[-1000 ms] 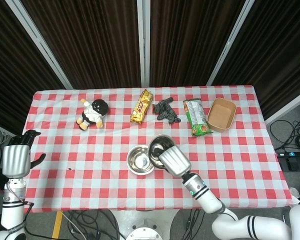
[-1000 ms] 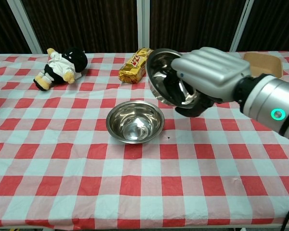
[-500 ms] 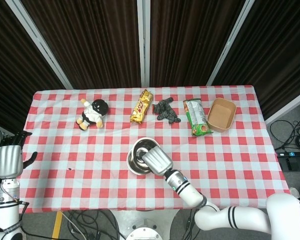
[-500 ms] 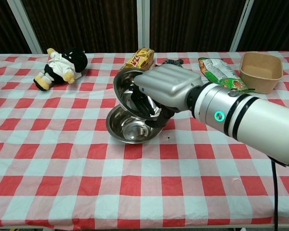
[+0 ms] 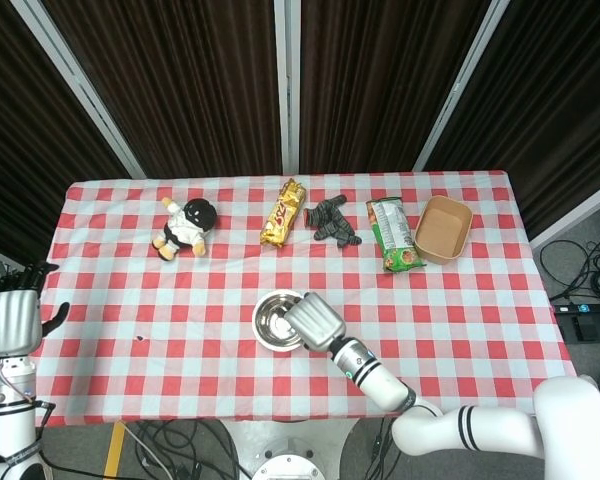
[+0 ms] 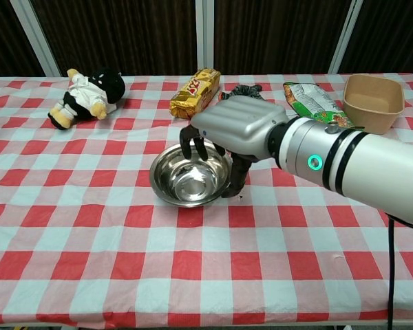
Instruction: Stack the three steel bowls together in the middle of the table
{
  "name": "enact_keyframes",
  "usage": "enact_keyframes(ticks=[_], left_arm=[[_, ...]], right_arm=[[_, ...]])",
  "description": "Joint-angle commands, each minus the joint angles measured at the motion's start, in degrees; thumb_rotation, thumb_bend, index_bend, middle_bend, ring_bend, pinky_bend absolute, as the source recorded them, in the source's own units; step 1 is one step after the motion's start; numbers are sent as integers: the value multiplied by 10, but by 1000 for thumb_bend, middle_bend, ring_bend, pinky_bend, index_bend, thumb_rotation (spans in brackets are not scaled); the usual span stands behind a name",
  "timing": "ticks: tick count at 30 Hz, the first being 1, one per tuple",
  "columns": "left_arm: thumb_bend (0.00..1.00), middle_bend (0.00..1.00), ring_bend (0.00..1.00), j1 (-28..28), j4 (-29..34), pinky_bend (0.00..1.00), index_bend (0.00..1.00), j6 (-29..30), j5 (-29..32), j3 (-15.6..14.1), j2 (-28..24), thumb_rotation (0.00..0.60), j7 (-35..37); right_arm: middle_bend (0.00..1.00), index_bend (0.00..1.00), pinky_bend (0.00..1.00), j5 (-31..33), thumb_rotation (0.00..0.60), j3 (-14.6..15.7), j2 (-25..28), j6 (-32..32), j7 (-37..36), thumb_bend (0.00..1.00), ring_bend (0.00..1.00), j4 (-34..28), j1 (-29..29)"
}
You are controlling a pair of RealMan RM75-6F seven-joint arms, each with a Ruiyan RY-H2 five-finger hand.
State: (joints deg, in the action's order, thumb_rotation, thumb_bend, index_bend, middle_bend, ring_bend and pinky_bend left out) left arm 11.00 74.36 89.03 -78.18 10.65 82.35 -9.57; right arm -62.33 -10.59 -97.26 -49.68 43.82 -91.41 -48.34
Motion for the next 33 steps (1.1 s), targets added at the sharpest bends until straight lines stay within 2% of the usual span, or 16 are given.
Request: enact_keyframes(ticks=[1, 5, 8, 11, 14, 17, 19, 24, 28, 33], left_arm=[[226, 389, 413, 1, 1, 375, 366, -1, -1, 0, 0, 600, -2], [225, 389, 413, 1, 13, 376, 366, 3, -7, -1, -3, 600, -5], [225, 389, 413, 0, 32, 376, 366, 1, -14, -8, -9, 600, -6], [225, 389, 413, 1, 44, 376, 366, 4, -27, -14, -12, 600, -13], [222, 391, 412, 4, 32, 375, 366, 10, -53, -25, -9, 600, -10], [200, 392, 398, 1, 27, 375, 365, 3, -64, -40, -7, 600, 18], [175, 389, 379, -5, 29, 375, 360, 4, -68, -48, -8, 600, 33], [134, 380, 342, -19, 31, 358, 355, 8, -74, -62, -19, 600, 50], [127, 376, 333, -21, 37, 338, 355, 5, -76, -64, -28, 600, 52], [119, 376, 333, -19, 45, 335, 355, 6, -85, -65, -29, 600, 45]], right_arm=[[302, 226, 518, 7, 600, 5, 35, -26, 12, 0, 370, -41, 7], [287, 209, 511, -9, 600, 20, 104, -86, 19, 0, 353, -127, 40], [291, 234, 510, -48, 600, 37, 165, -169, -1, 0, 353, -193, 93], [290, 267, 485, -97, 600, 61, 218, -270, -32, 1, 331, -211, 163], [209, 261, 356, -105, 600, 79, 245, -335, -61, 4, 200, -200, 219], [86, 168, 236, -111, 600, 95, 260, -381, -125, 0, 54, -175, 271], [33, 106, 177, -125, 600, 104, 257, -407, -172, 0, 6, -141, 301], [0, 7, 124, -135, 600, 117, 216, -441, -246, 0, 0, -34, 357], [0, 4, 110, -114, 600, 112, 204, -415, -283, 0, 0, -5, 371], [0, 3, 109, -122, 600, 105, 198, -404, -299, 0, 0, 15, 378]])
